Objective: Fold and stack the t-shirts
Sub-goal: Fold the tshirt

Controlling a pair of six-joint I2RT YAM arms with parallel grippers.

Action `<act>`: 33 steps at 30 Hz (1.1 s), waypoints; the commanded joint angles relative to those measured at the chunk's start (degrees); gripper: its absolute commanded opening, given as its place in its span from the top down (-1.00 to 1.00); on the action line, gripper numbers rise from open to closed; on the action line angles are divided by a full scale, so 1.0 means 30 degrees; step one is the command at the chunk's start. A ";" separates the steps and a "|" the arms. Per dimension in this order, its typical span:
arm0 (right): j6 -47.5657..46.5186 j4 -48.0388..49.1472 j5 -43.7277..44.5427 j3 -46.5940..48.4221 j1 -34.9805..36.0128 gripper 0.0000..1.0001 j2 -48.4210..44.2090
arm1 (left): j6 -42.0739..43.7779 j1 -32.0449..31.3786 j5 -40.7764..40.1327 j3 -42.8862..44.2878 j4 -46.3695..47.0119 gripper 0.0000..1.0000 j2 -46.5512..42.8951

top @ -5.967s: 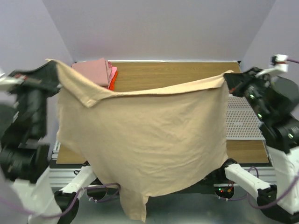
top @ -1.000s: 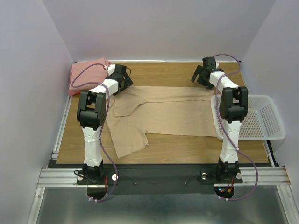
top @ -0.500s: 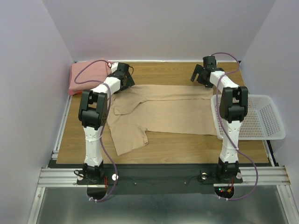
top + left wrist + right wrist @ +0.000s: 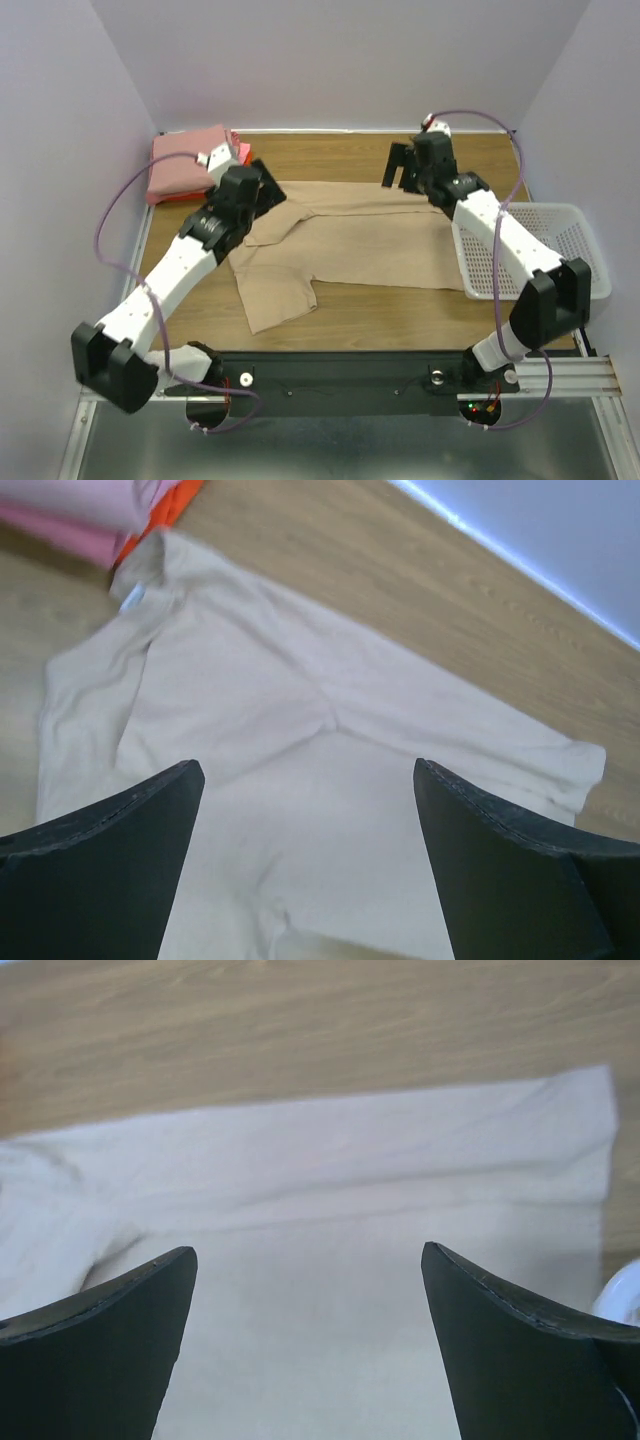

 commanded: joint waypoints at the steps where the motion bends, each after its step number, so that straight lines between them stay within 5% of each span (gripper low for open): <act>1: 0.1965 -0.0079 0.1457 -0.3982 0.1741 -1.00 -0.1735 | -0.3760 -0.0912 -0.0293 -0.5269 -0.2304 -0.97 -0.2100; 8: 0.4252 0.0244 0.1984 -0.9024 0.2506 -1.00 -0.4461 | -0.7226 -0.1765 0.1493 -1.0791 -0.6433 -0.96 -0.6000; 14: 0.5308 0.0331 0.2687 -1.0931 0.2506 -1.00 -0.5927 | -0.8020 -0.2528 0.4540 -1.2756 -0.5940 -0.97 -0.8287; 26: 0.5513 0.0361 0.3098 -1.1635 0.2506 -1.00 -0.7715 | -1.0421 -0.3611 0.4454 -1.2758 -0.5852 -0.96 -0.4920; 33: 0.5251 0.0303 0.4176 -1.1723 0.2477 -1.00 -0.7627 | -1.0334 -0.4342 0.3986 -1.2231 -0.6086 -0.79 -0.3163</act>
